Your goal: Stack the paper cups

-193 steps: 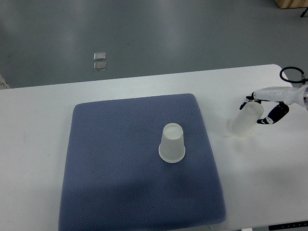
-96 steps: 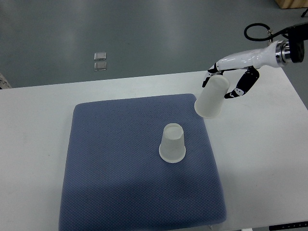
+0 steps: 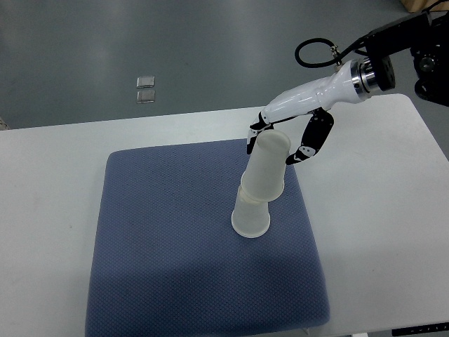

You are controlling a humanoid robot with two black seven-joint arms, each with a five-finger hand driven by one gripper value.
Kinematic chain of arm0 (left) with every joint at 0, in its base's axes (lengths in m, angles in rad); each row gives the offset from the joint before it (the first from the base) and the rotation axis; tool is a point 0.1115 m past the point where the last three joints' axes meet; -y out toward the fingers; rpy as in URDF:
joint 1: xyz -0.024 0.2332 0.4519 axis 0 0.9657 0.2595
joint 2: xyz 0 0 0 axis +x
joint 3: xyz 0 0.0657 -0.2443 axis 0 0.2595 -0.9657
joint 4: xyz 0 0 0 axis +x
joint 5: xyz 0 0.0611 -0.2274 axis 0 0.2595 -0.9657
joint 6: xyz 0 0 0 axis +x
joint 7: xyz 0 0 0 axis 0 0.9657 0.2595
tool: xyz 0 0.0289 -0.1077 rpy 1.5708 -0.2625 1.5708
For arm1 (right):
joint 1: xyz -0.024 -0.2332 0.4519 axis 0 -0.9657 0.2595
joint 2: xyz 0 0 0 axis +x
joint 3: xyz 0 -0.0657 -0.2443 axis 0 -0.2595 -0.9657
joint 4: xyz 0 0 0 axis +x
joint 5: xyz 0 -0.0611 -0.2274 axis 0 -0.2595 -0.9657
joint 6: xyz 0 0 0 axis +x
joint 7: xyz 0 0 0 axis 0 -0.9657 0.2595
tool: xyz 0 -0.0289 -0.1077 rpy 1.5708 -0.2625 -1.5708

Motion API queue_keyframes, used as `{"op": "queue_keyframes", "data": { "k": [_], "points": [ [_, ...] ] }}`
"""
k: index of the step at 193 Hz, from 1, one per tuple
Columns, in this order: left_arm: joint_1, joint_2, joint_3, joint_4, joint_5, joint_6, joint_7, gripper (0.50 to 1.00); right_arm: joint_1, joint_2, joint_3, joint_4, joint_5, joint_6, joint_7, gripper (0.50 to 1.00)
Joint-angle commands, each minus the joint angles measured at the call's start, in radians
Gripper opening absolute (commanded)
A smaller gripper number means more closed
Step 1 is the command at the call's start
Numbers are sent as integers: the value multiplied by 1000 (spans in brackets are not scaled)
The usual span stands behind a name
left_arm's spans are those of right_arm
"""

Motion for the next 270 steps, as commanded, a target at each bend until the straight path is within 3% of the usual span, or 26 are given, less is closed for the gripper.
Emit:
{"op": "queue_keyframes", "data": {
  "k": [1, 174, 197, 210, 213, 215, 270],
  "points": [
    [0, 0, 0, 0, 0, 0, 0, 1000, -2, 16, -1, -1, 0, -4, -9, 707],
    [0, 0, 0, 0, 0, 0, 0, 1000, -22, 58, -5, -2, -2, -8, -39, 717],
    [0, 0, 0, 0, 0, 0, 0, 1000, -27, 59, -5, -2, -2, -10, -39, 762],
    [0, 0, 0, 0, 0, 0, 0, 1000, -33, 64, -5, -2, -2, -11, -41, 832],
    [0, 0, 0, 0, 0, 0, 0, 1000, -34, 71, -5, -2, -2, -13, -42, 893],
    [0, 0, 0, 0, 0, 0, 0, 1000, -34, 74, -5, -4, -2, -13, -44, 907],
    [0, 0, 0, 0, 0, 0, 0, 1000, -36, 76, 4, -30, 31, -25, -58, 919]
  ]
}}
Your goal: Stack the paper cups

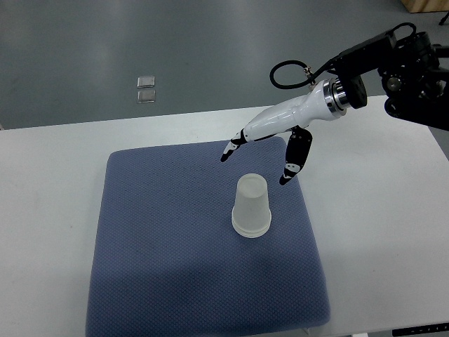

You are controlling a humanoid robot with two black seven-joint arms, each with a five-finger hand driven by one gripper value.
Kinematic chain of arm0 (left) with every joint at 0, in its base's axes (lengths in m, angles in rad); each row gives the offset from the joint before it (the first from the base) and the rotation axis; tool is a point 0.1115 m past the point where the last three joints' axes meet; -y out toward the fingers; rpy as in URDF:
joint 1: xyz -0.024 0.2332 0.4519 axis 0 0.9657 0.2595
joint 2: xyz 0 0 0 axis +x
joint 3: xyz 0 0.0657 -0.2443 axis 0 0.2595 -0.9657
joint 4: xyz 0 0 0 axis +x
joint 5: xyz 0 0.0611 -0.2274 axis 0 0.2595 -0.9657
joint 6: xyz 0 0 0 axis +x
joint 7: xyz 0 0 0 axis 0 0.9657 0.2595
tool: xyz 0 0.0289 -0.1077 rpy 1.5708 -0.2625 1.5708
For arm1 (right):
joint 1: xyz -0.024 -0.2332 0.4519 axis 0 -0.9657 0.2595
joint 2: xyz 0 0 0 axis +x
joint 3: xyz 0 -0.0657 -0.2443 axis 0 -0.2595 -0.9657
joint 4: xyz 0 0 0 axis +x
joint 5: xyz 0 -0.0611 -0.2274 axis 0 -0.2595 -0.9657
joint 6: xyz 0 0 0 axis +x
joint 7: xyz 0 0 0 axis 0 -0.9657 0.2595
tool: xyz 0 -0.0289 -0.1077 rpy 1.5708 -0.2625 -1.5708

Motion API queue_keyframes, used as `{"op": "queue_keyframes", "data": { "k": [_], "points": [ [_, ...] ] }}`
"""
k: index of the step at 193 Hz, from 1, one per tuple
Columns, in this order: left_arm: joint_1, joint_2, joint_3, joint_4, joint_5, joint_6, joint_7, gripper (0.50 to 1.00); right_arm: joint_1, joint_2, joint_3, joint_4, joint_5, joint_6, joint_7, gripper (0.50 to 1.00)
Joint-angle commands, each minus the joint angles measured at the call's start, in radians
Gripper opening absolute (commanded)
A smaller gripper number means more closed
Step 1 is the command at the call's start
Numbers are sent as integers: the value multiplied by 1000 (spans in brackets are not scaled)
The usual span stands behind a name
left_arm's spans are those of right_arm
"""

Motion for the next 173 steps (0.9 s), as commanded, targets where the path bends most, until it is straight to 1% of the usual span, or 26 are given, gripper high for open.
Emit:
{"op": "queue_keyframes", "data": {
  "k": [1, 20, 45, 62, 97, 129, 151, 173],
  "points": [
    [0, 0, 0, 0, 0, 0, 0, 1000, 0, -5, 5, -16, 25, -7, 1, 919],
    [0, 0, 0, 0, 0, 0, 0, 1000, -13, -1, 44, -52, 103, -1, 1, 919],
    [0, 0, 0, 0, 0, 0, 0, 1000, -110, 9, 111, -128, 270, -5, -2, 919],
    [0, 0, 0, 0, 0, 0, 0, 1000, -181, 22, 157, -197, 335, -7, -13, 919],
    [0, 0, 0, 0, 0, 0, 0, 1000, -302, 107, 288, -366, 519, -13, -56, 919],
    [0, 0, 0, 0, 0, 0, 0, 1000, -377, 165, 332, -478, 836, -96, -129, 919],
    [0, 0, 0, 0, 0, 0, 0, 1000, -412, 208, 329, -540, 1072, -151, -200, 919],
    [0, 0, 0, 0, 0, 0, 0, 1000, -448, 252, 331, -587, 1205, -199, -235, 919]
  ]
}}
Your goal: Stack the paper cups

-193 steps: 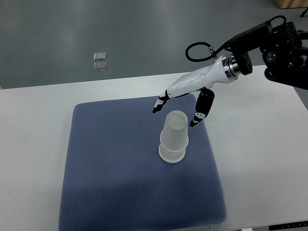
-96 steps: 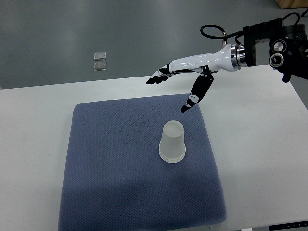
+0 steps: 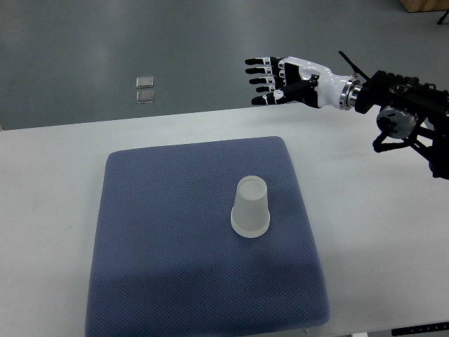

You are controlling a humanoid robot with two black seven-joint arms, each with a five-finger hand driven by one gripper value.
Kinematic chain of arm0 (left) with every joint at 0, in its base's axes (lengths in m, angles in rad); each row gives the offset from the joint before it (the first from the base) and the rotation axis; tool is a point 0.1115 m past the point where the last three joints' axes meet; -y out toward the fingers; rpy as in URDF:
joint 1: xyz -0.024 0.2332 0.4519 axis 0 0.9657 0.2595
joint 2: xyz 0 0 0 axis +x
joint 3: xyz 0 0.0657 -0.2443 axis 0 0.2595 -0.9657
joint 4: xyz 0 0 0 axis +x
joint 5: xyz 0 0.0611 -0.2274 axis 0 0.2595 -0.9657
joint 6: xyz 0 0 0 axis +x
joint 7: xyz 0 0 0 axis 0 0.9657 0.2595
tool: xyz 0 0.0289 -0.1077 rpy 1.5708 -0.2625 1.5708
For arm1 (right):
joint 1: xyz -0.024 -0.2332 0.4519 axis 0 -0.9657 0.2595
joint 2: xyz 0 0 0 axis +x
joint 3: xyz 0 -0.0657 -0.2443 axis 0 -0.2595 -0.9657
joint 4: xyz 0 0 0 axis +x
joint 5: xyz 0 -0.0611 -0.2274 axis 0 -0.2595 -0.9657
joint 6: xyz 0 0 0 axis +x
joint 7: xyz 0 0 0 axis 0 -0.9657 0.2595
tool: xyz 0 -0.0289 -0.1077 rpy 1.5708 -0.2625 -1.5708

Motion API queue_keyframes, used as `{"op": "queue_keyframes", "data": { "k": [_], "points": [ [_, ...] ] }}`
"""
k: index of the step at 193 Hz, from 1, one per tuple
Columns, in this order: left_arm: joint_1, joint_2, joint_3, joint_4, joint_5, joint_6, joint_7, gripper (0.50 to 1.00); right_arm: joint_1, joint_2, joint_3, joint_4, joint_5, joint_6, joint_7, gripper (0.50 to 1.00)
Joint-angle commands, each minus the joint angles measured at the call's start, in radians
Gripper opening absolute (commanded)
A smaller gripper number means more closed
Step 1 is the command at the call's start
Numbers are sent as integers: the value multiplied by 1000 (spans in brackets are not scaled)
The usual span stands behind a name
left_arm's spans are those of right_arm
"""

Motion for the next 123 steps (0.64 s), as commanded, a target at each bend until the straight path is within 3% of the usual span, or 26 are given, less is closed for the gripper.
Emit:
{"op": "queue_keyframes", "data": {
  "k": [1, 38, 123],
  "points": [
    [-2, 0, 0, 0, 0, 0, 0, 1000, -35, 40, 0, -46, 135, -43, -36, 919],
    [0, 0, 0, 0, 0, 0, 0, 1000, -68, 67, 0, -57, 328, -51, -75, 919],
    [0, 0, 0, 0, 0, 0, 0, 1000, -78, 63, 3, -57, 335, -36, -62, 924]
  ]
}}
